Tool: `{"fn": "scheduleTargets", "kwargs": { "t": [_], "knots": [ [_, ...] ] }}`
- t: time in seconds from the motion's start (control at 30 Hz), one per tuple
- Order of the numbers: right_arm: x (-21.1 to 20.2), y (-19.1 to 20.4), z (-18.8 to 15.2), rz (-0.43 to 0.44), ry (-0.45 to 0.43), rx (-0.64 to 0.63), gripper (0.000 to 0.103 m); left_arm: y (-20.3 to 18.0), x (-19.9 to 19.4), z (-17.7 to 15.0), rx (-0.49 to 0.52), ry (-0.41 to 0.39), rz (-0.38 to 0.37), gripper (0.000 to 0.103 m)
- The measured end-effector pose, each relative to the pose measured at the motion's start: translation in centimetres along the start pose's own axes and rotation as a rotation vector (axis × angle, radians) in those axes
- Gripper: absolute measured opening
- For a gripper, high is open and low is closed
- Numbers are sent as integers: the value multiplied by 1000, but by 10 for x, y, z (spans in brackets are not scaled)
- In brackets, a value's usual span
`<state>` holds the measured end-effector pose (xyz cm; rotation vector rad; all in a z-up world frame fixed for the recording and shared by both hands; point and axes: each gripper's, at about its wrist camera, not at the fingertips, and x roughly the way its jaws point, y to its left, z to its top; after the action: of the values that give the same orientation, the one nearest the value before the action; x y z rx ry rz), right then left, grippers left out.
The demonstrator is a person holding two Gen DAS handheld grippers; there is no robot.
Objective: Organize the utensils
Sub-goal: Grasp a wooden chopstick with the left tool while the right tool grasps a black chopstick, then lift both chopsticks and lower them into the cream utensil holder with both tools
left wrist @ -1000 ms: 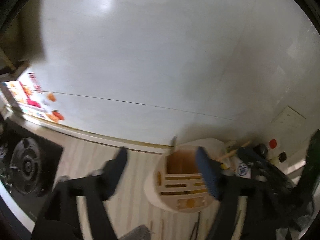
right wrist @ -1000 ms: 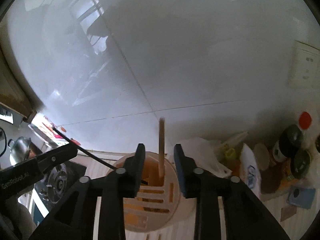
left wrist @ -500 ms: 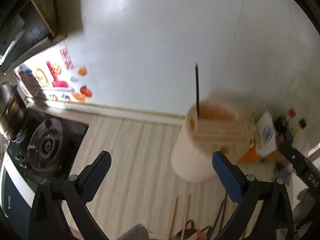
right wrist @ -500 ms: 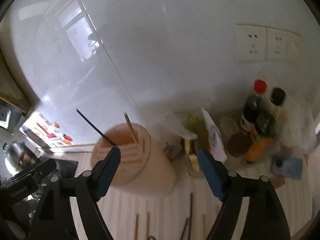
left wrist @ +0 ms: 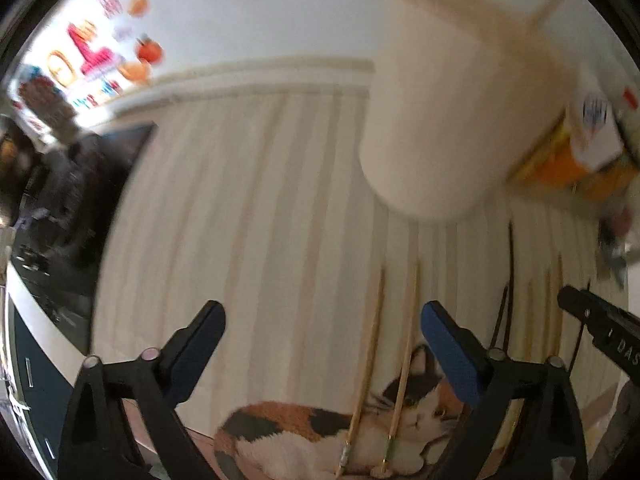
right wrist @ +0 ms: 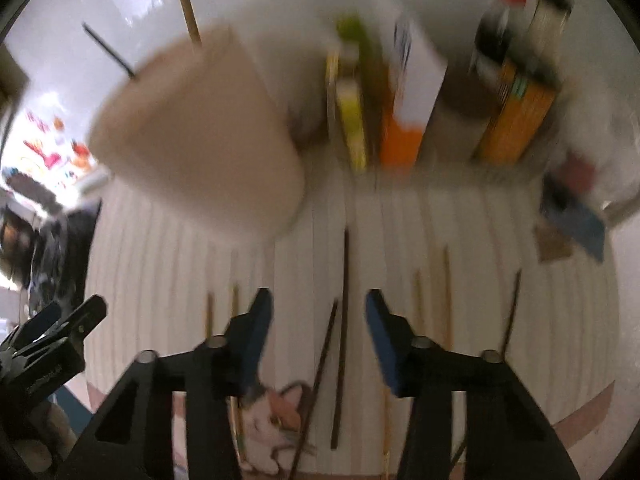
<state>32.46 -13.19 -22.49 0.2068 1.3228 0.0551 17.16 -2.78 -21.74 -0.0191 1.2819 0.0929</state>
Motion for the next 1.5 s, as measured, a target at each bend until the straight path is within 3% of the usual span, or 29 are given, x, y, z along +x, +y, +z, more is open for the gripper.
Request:
{"fn": "scheduleTargets", "kwargs": {
  "t": [0.1, 0.13, 0.27, 0.33, 0.5, 0.6, 0.7, 0.87, 1.03, 1.17, 1.33, 1.43, 1.5],
  "knots": [
    [28, -8, -11, -15, 77, 19, 32, -8, 30, -11, 32, 95, -29, 64],
    [36, -12, -15, -19, 100, 28, 32, -11, 41, -15, 42, 123, -40, 52],
    [60, -25, -26, -26, 175, 49, 23, -20, 66, -27, 65, 200, -49, 39],
    [69, -31, -30, -27, 208, 50, 19, -25, 75, -32, 83, 228, -44, 28],
    [86, -34, -38, -32, 273, 20, 18, -32, 81, -40, 100, 228, -47, 5],
    [97, -30, -39, -42, 291, -10, 17, -34, 83, -42, 94, 218, -34, 5],
    [107, -27, -43, -49, 306, -25, 6, -30, 84, -43, 71, 217, -32, 5],
    [106, -22, -61, -109, 322, -71, 5, -11, 86, -45, 26, 234, -52, 5],
    [102, -23, -93, -100, 390, -101, 5, 14, 90, -49, 7, 245, -98, 7],
    [107, -31, -106, -85, 451, -84, 7, 29, 91, -54, 54, 252, -133, 11],
    [113, -34, -89, -103, 422, -52, 7, 24, 97, -53, 96, 270, -137, 11],
    [116, -25, -88, -147, 403, -96, 7, 17, 101, -49, 89, 271, -125, 8],
    [117, -23, -90, -164, 390, -82, 6, -6, 105, -35, 71, 273, -114, 6]
  ]
}}
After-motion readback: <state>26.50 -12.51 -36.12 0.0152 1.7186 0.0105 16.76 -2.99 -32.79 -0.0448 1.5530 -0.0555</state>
